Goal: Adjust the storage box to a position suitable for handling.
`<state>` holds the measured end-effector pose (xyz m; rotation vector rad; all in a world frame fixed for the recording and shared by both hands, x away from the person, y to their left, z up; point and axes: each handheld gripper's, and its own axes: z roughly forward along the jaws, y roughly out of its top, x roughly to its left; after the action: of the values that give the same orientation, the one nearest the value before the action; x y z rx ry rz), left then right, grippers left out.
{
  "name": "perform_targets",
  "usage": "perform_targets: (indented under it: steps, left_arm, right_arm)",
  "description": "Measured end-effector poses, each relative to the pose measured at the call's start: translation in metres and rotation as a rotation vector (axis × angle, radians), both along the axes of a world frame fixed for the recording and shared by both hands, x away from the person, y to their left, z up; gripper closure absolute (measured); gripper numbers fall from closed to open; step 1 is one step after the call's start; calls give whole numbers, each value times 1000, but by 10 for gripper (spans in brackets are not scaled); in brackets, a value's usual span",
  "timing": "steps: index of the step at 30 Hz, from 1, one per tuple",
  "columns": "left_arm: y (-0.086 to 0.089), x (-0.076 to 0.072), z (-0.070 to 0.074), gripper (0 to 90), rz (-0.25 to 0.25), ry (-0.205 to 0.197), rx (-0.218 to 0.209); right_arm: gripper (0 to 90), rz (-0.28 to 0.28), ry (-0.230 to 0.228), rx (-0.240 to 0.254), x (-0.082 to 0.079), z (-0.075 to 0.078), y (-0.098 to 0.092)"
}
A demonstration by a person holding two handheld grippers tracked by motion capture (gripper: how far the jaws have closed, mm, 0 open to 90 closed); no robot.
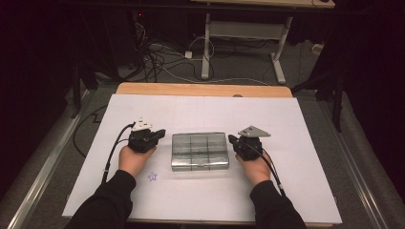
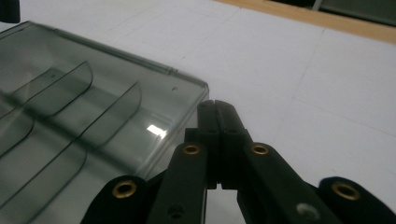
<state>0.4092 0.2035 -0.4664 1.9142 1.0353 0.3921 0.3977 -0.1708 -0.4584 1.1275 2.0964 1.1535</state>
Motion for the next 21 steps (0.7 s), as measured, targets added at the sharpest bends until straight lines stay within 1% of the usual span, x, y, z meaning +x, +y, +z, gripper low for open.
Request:
perform_targets:
  steps: [1, 2, 4, 5, 6, 7, 9, 10, 12, 14, 15, 17, 18, 19, 20, 21]
  left_arm:
    - [2, -6, -1, 878, -6, -9, 3]
    - [5, -13, -2, 878, -11, -15, 7]
    - [8, -27, -4, 877, -19, -29, 18]
    - [10, -33, -5, 876, -21, -33, 25]
    - [12, -40, -6, 875, -22, -38, 26]
    - [14, -46, -6, 836, -27, -38, 29]
    - [18, -60, -9, 836, -33, -48, 49]
    - [20, -65, -10, 836, -35, -50, 52]
    - [25, -77, -14, 836, -39, -46, 66]
    - [30, -87, -13, 836, -42, -47, 91]
    - [34, -92, -13, 836, -35, -47, 78]
    - [43, -98, -13, 836, -17, -34, 55]
    - [46, -99, -14, 835, -11, -26, 56]
    - [49, -100, -15, 834, -6, -20, 54]
    - [51, -100, -16, 807, -4, -6, 51]
    - [52, -99, -16, 805, -1, 5, 40]
  right_arm:
    - [900, 3, -1, 2, -7, 1, -3]
    - [900, 11, 6, 14, -15, 1, -6]
    - [900, 19, 10, -2, -31, 0, -7]
    - [900, 27, 12, -5, -38, -2, -7]
    - [900, 31, 20, 3, -45, -4, -6]
    - [900, 34, 32, 2, -51, -6, -5]
    - [900, 46, 51, -14, -59, -11, -3]
    - [900, 49, 57, -16, -62, -13, -2]
    - [900, 42, 55, -31, -66, -16, 0]
    - [900, 48, 62, -16, -67, -16, -1]
    - [900, 50, 61, -11, -69, -17, -1]
    - [900, 62, 64, 0, -72, -17, 0]
    - [900, 74, 61, 3, -75, -16, 2]
    - [900, 82, 60, 7, -78, -16, 4]
    - [900, 94, 58, 8, -80, -16, 6]
    - [900, 97, 53, 2, -82, -16, 8]
